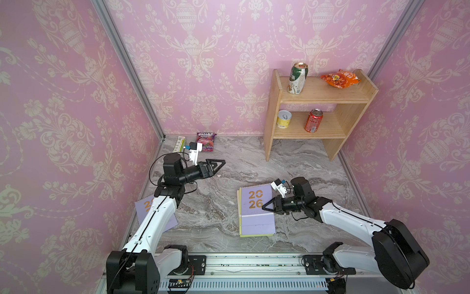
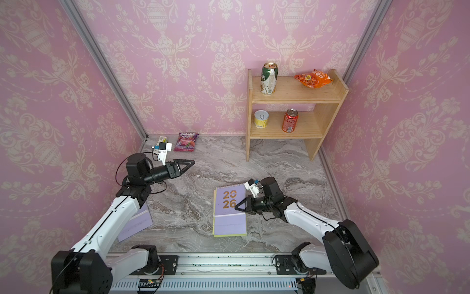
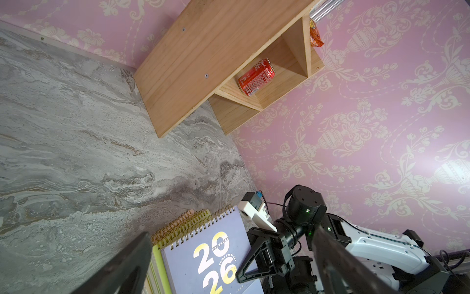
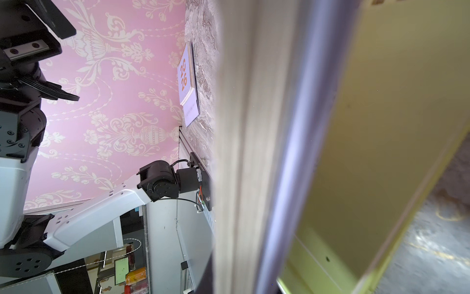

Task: Stack the calendars
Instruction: Place the calendar at the calendar.

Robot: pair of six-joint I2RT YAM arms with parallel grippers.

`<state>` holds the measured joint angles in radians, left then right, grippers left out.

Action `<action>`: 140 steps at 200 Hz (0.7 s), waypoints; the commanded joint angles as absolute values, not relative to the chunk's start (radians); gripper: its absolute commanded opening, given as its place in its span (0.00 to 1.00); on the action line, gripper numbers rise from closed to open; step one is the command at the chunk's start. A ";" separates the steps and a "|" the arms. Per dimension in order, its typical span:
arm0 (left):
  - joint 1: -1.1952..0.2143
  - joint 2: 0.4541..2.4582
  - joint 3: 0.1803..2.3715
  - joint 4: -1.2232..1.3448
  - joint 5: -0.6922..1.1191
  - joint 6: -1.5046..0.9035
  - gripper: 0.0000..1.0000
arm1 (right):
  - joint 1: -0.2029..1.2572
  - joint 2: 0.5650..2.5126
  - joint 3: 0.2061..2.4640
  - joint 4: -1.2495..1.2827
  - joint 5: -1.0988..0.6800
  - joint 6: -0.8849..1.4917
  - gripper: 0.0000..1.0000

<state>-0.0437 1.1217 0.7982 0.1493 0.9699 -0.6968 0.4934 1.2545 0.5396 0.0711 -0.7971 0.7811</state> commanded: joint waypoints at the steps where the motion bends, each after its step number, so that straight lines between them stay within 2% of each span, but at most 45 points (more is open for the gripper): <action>1: -0.048 1.121 0.791 0.155 0.963 -0.672 0.99 | 0.500 1.259 0.524 0.115 -0.802 0.777 0.00; 114: -0.048 1.116 0.788 0.144 0.969 -0.669 0.99 | 0.500 1.335 0.530 0.086 -0.750 0.735 0.00; 140: -0.047 1.115 0.789 0.144 0.969 -0.667 0.99 | 0.501 1.334 0.542 0.031 -0.715 0.712 0.10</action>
<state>-0.0437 1.1217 0.7975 0.1486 0.9699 -0.6968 0.4934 1.3140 0.5316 0.1280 -0.8047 0.7589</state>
